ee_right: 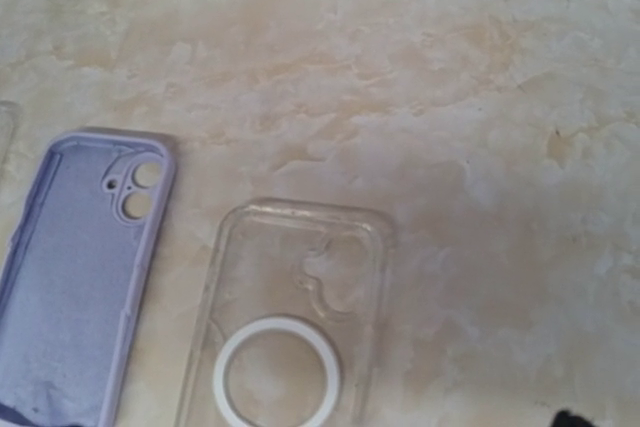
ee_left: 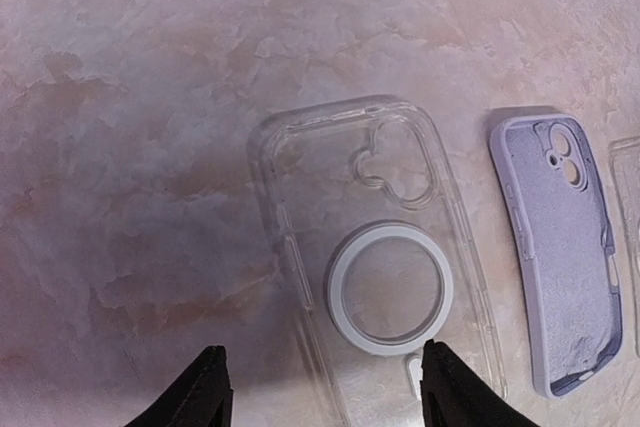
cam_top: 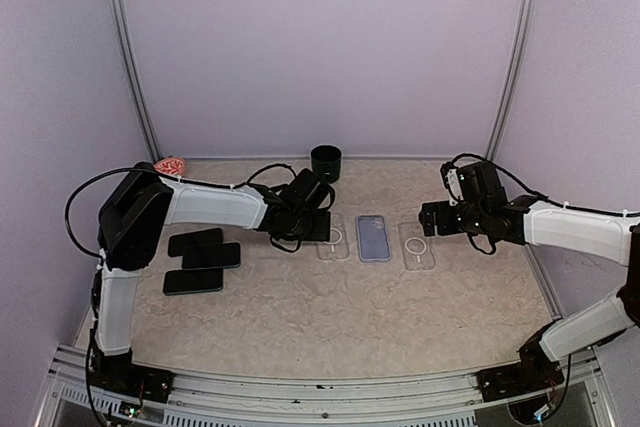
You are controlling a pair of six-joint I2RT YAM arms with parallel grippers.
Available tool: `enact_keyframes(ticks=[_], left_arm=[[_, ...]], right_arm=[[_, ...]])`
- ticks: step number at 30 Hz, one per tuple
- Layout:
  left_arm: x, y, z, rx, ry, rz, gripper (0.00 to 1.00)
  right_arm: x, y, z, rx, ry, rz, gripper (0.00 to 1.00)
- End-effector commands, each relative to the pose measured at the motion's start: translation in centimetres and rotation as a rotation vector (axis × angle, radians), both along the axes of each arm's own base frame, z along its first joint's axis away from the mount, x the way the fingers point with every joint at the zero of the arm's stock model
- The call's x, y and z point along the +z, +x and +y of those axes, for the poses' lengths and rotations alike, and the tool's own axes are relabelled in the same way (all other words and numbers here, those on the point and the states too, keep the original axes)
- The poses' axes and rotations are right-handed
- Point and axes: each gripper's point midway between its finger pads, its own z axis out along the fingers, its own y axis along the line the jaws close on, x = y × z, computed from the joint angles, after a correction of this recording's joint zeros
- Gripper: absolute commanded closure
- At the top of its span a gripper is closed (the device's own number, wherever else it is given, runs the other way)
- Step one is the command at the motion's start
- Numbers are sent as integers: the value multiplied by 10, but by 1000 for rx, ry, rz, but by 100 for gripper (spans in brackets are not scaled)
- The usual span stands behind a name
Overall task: Put the phone into the phone case
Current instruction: Pick up the phone case from the center of the board.
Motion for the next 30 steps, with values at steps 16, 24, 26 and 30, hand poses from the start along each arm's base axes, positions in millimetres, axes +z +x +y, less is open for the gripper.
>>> enact_keyframes(ticks=[16,24,26,30], left_arm=[[-28,-4,-10,-44,48,29,52],[-40,-7,-10,-49,53,49,63],[-41,-8,-11,-51,56,50,66],[-42,-9,-11,-52,60,52,75]], right_arm=[[12,-4,-3,-4,-8,-45,0],[36,-7,-5,-1,19,-93,0],[41,-8,-5,0,23,-104,0],[48,-9,-5,3,27,-109,0]])
